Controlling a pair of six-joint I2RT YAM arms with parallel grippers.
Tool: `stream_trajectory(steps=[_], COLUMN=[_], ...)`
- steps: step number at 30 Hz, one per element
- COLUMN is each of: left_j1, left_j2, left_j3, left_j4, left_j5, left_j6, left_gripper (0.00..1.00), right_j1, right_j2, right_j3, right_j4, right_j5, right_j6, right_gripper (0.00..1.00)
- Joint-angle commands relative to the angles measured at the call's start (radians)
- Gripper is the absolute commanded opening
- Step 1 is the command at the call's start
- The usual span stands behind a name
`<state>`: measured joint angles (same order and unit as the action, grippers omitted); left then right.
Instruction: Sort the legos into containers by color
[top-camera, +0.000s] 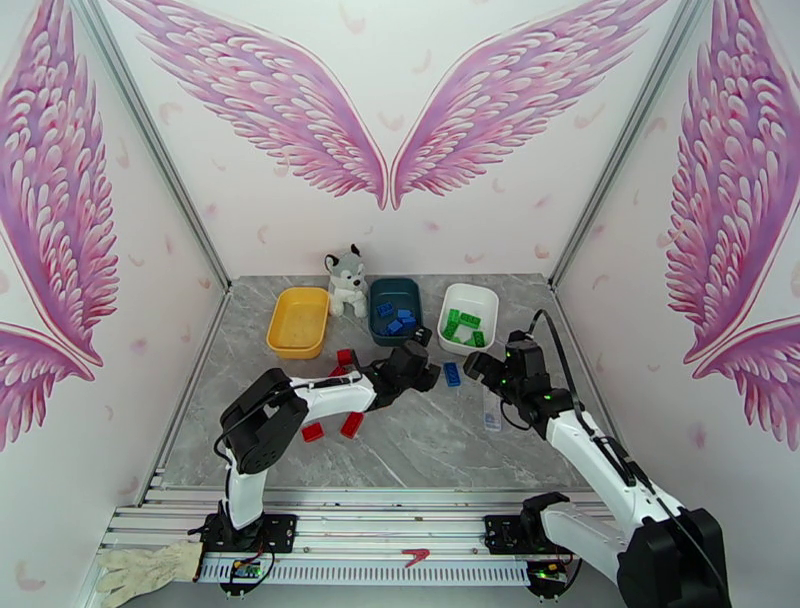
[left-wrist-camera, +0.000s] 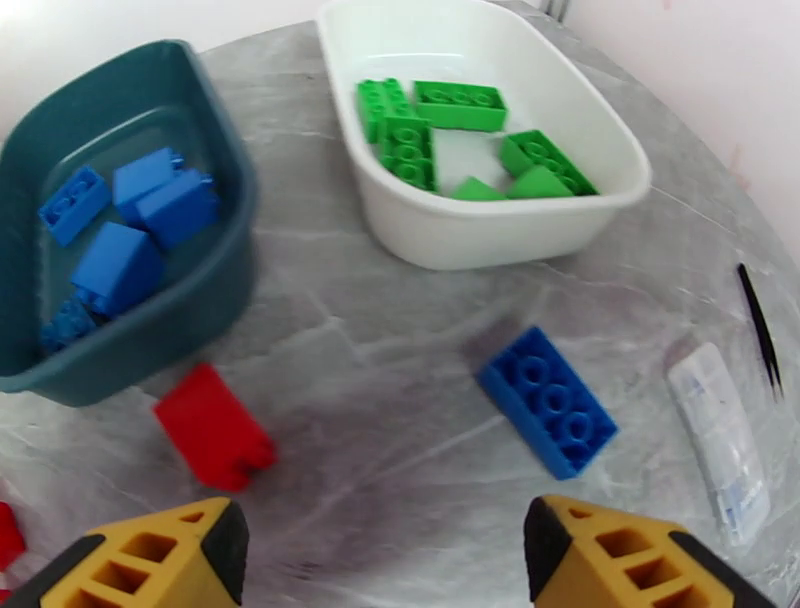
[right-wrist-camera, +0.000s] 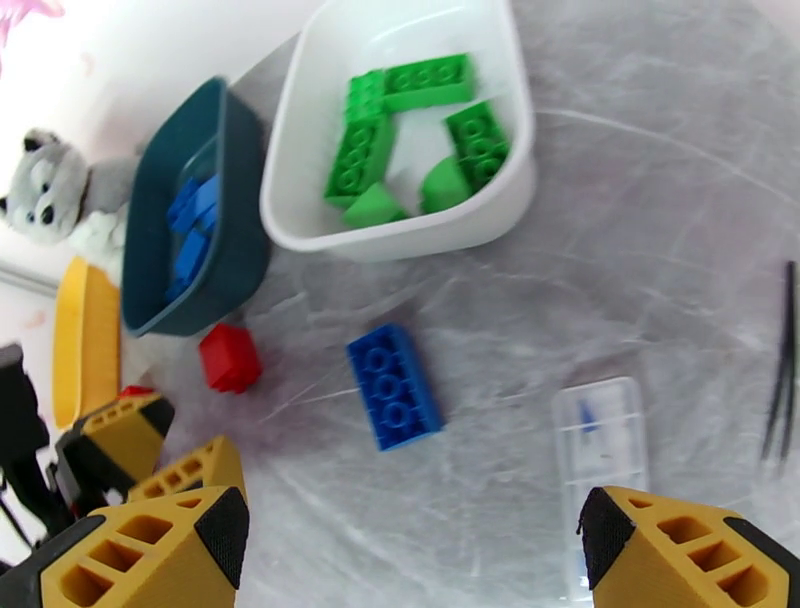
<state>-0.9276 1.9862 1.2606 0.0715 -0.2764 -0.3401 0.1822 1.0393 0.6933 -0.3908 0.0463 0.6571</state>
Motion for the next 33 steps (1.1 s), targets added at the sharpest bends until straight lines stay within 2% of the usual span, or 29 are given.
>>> stream_trajectory(steps=[1,3,11,15,24,29,33], left_j1=[-0.022,-0.036,-0.089,-0.106,-0.116,-0.107,-0.100], left_j2=[0.059,0.092,0.237,0.300,0.422,0.431,0.420], left_j3=[0.064,0.097,0.286,0.360,0.502,0.501,0.468], left_j4=[0.008,0.002,-0.108,-0.138,-0.214,-0.235,-0.228], left_j5=[-0.001,0.010,-0.107,-0.130,-0.194,-0.222,-0.218], left_j6=[-0.061,-0.067,-0.033,-0.022,-0.010,-0.005,-0.010], left_gripper=[0.78,0.78,0.79,0.79,0.78,0.70,0.55], right_j1=[-0.019,-0.024,-0.034,-0.036,-0.046,-0.052,-0.055], right_j2=[-0.059,-0.089,-0.121,-0.117,-0.128,-0.134,-0.140], right_j3=[0.014,0.008,0.000,-0.001,-0.003,-0.008,-0.011], right_j4=[-0.067,-0.066,-0.066,-0.060,-0.060,-0.053,-0.049], right_j5=[0.107,0.111,0.093,0.076,0.058,0.043,0.032], right_j6=[0.011,0.011,0.007,0.007,0.007,0.010,0.010], right_gripper=[0.97,0.99,1.00,1.00,1.00,1.00,1.00])
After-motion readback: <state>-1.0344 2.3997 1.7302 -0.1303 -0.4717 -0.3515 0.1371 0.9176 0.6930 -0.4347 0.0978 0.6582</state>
